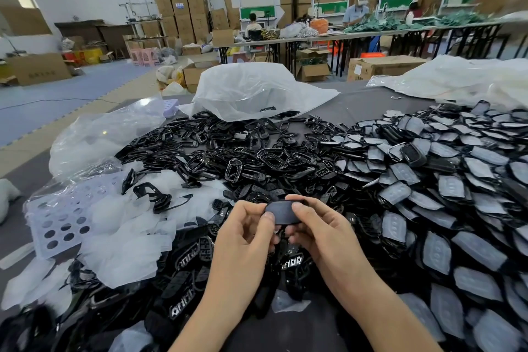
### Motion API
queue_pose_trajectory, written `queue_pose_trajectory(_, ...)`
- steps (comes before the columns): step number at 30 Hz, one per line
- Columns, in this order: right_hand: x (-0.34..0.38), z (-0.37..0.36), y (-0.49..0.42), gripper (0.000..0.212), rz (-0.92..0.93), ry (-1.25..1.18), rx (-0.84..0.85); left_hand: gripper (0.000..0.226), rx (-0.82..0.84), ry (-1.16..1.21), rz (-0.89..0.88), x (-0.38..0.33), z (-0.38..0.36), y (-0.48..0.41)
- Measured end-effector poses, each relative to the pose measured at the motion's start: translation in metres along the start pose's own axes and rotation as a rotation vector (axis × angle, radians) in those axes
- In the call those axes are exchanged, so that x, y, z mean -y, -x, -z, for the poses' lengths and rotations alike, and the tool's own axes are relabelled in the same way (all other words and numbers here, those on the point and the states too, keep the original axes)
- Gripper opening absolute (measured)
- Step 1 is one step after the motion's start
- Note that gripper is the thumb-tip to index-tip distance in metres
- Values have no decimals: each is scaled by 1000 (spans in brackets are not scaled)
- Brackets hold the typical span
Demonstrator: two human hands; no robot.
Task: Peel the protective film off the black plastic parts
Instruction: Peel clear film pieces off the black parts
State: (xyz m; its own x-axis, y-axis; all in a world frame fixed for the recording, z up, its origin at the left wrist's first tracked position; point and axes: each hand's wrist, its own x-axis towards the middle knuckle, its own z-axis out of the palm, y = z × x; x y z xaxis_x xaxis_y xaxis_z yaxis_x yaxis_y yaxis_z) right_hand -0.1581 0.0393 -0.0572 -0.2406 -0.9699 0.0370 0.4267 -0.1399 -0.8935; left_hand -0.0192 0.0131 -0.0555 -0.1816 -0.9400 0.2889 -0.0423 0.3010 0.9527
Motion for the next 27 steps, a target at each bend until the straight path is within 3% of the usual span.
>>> queue_pose_trajectory(5,-3,0,-1,23,14,62,38,18,-4,-16,-34,4,1,-1)
queue_pose_trajectory(13,-4,9,8,12,38,416,-22,22,25,-195,-87,11,-3,7)
queue_pose_trajectory(18,58,31,-28,18,310,288,-365,24,54,-325,-181,10,16,11)
queue_pose_trajectory(20,83,46,-42,48,346,257,-509,24,40,-393,-174,8,32,9)
queue_pose_trajectory(22,87,58,-42,69,304,285,-585,20,41,-527,-170,3,52,1)
queue_pose_trajectory(24,72,59,-32,68,265,404,-553,21,5,-703,-179,-1,75,-12)
queue_pose_trajectory(27,42,42,-12,60,268,581,-377,28,-108,-1138,-249,0,105,-37)
